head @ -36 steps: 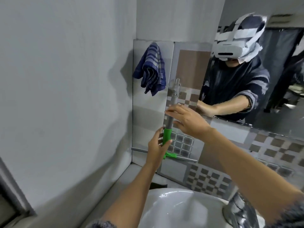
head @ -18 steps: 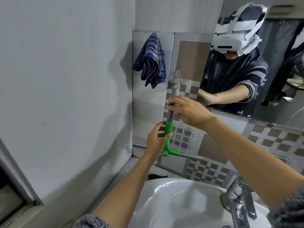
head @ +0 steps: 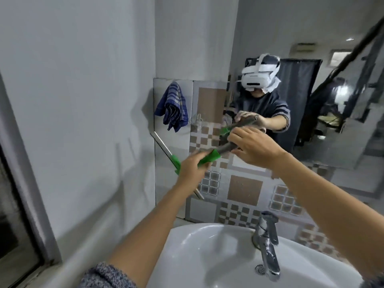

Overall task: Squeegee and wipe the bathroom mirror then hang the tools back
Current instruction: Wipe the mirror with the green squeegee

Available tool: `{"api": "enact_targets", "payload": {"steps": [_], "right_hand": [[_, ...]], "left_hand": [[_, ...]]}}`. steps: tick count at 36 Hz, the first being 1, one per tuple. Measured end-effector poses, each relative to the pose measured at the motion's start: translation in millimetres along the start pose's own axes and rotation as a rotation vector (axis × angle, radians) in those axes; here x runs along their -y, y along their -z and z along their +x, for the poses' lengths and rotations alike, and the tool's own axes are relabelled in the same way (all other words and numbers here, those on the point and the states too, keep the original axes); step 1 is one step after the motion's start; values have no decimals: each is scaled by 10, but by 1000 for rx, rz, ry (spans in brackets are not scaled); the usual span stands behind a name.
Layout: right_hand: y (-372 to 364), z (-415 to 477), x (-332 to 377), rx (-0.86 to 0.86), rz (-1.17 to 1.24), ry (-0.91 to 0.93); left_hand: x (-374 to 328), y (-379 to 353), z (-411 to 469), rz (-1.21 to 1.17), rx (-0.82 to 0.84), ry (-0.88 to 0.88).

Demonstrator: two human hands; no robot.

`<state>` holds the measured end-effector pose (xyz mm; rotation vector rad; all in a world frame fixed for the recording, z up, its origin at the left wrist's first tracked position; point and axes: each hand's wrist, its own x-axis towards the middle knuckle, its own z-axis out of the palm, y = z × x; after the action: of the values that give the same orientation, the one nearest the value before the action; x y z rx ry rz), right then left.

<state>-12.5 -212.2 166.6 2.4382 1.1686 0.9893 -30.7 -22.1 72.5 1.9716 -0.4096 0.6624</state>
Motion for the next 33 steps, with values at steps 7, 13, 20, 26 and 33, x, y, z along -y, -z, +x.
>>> {"api": "enact_targets", "payload": {"steps": [7, 13, 20, 26, 33], "right_hand": [[247, -660, -115, -5, 78, -213], [436, -1108, -172, -92, 210, -425], [662, -1475, -321, -91, 179, -523], [846, -1380, -430, -15, 86, -483], [1013, -994, -638, -160, 40, -537]], "left_hand": [[-521, -67, 114, 196, 106, -317], [-772, -158, 179, 387, -85, -474], [-1049, -407, 267, 334, -22, -539], [-1290, -519, 466, 287, 4, -612], [-1638, -384, 1100, 353, 37, -819]]}}
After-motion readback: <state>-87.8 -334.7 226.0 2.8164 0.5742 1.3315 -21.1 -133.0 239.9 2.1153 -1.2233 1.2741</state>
